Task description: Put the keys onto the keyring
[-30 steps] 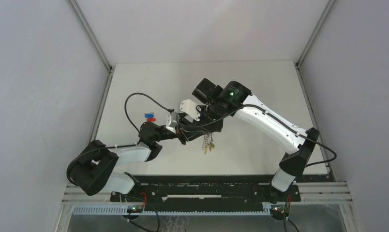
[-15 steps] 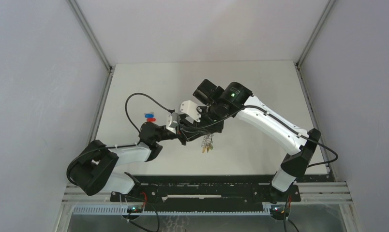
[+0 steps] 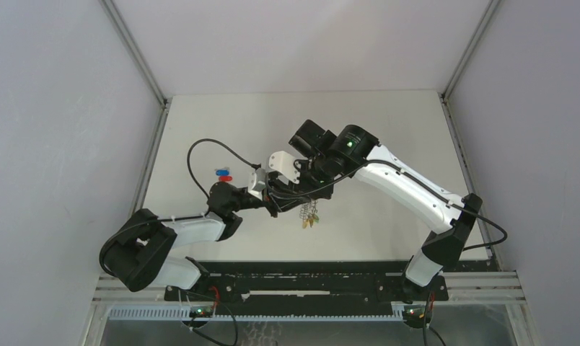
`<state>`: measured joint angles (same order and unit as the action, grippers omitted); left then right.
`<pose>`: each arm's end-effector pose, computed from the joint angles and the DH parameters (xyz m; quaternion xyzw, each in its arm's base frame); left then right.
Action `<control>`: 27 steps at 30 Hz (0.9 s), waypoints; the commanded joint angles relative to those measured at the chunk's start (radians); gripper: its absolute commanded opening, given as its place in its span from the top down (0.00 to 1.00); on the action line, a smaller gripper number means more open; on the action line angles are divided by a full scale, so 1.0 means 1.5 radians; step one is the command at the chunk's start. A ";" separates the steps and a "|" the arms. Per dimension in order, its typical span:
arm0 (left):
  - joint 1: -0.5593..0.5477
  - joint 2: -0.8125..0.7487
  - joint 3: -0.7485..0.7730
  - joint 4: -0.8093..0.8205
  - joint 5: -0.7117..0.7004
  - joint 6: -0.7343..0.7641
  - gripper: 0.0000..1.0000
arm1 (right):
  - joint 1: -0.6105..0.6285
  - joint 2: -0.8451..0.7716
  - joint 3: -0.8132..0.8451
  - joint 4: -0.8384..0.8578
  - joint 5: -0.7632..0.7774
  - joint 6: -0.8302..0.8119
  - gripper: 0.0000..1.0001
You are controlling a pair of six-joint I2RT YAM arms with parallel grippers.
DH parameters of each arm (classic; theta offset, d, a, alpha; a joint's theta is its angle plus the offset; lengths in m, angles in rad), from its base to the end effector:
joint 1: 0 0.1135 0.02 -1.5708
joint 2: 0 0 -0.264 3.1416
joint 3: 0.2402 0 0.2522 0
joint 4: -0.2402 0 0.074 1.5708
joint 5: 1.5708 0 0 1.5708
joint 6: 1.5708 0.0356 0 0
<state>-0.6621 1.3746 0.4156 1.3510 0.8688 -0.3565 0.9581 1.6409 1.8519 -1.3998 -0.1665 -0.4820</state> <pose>0.1789 -0.1739 0.2434 0.4225 0.4451 -0.5719 0.5443 0.1712 0.2538 0.3856 -0.6571 0.7251 0.1239 0.1646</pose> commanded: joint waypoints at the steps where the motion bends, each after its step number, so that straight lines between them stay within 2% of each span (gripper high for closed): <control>1: -0.001 -0.004 0.027 0.018 0.008 -0.005 0.85 | 0.006 -0.033 0.002 0.034 -0.007 -0.009 1.00; 6: -0.001 -0.003 0.028 0.018 0.009 -0.005 0.88 | 0.008 -0.032 0.003 0.036 -0.009 -0.011 1.00; 11: -0.001 0.003 0.032 0.015 0.015 -0.007 0.99 | 0.010 -0.035 0.003 0.038 -0.006 -0.013 1.00; 18: -0.001 -0.008 0.027 0.019 -0.007 -0.003 1.00 | 0.011 -0.062 -0.010 0.070 0.004 -0.013 1.00; 22: 0.000 -0.035 0.008 0.024 -0.066 0.008 1.00 | 0.013 -0.104 -0.038 0.118 0.007 -0.011 0.90; 27: -0.001 -0.064 0.003 0.036 -0.117 0.015 1.00 | 0.012 -0.195 -0.126 0.246 0.045 0.004 0.81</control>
<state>-0.6617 1.3365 0.4156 1.3415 0.7860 -0.3534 0.9668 1.4704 1.7275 -1.2240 -0.1478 -0.4919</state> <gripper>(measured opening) 0.009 0.171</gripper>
